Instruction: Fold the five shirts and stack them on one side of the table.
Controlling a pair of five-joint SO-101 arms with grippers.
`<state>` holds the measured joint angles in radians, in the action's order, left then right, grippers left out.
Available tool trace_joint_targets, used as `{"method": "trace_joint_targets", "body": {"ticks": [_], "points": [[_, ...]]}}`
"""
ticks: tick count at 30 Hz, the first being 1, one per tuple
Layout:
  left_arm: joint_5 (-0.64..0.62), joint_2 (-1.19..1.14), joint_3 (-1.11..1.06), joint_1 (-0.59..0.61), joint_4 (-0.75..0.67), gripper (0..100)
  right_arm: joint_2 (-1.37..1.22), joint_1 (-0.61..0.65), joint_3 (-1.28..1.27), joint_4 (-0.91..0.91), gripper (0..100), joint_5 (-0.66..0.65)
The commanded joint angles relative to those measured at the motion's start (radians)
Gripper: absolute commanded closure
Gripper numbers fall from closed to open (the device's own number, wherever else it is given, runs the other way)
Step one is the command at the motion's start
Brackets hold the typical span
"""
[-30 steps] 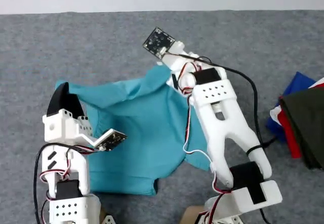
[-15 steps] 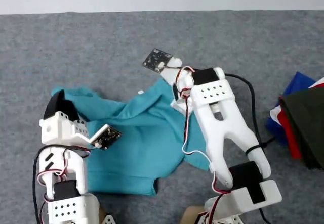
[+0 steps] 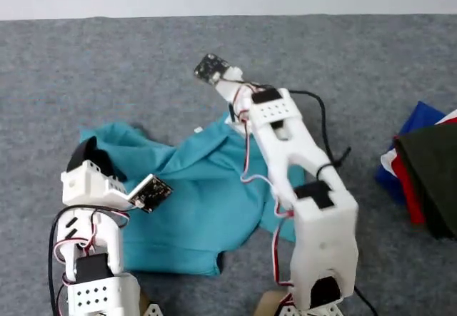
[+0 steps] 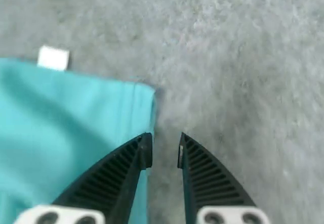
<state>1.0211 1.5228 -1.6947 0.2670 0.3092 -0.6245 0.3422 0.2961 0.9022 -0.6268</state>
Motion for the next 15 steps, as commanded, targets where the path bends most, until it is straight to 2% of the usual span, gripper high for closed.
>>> {"method": "trace_joint_targets", "body": {"ticks": [1, 6, 10, 15], "points": [[0.003, 0.008, 0.005, 0.006, 0.011, 100, -0.137, 0.007, 0.31, 0.107, 88.6, 0.015], [0.003, 0.008, 0.005, 0.006, 0.011, 100, -0.332, 0.038, 0.621, 0.34, 81.7, 0.018], [0.003, 0.008, 0.005, 0.006, 0.011, 100, -0.44, 0.061, 0.852, 0.513, 81.2, 0.018], [0.003, 0.003, 0.005, 0.005, 0.011, 100, -0.541, 0.09, 1.069, 0.645, 81.1, 0.018]]}}
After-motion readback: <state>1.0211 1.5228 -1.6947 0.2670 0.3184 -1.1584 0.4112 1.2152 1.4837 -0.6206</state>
